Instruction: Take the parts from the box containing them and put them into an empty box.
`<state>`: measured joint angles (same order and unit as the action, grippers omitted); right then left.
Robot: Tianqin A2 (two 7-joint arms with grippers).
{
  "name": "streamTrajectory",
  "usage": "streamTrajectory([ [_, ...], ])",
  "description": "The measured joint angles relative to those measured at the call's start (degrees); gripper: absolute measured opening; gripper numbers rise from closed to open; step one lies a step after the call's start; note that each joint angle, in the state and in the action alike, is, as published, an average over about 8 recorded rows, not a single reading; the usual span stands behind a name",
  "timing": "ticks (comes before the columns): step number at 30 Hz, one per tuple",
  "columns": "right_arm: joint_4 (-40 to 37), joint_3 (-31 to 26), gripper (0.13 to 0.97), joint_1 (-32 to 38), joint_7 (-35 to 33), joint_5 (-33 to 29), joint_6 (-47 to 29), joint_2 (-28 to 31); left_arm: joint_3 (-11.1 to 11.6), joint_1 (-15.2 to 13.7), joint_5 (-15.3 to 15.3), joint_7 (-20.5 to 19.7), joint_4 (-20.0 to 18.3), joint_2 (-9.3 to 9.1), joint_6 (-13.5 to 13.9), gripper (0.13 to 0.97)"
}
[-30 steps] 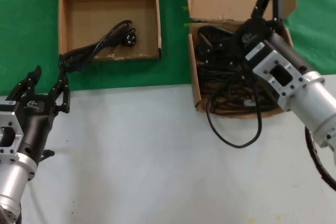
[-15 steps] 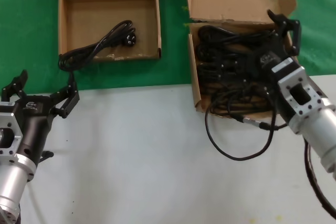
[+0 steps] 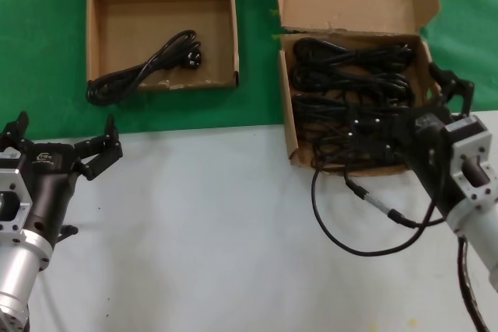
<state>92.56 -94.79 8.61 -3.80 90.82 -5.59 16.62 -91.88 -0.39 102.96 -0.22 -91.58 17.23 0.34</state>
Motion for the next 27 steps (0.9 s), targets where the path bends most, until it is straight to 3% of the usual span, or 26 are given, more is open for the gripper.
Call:
streamTrajectory([
  [9,-0.41,1.44,0.966,-3.99,1.74,5.66,2.57,0.27,0.10,0.18,0.08,0.10,-0.04,-0.02,-0.16,0.928],
  [17,-0.72,2.54,0.966,-7.01,3.08,10.03,4.56,0.46,0.17,0.32,0.14,0.18,-0.07,-0.04,-0.27,0.961],
  [27,-0.77,2.71,0.966,-7.50,3.31,10.73,4.87,0.50,0.19,0.34,0.15,0.20,-0.08,-0.04,-0.30,0.966],
])
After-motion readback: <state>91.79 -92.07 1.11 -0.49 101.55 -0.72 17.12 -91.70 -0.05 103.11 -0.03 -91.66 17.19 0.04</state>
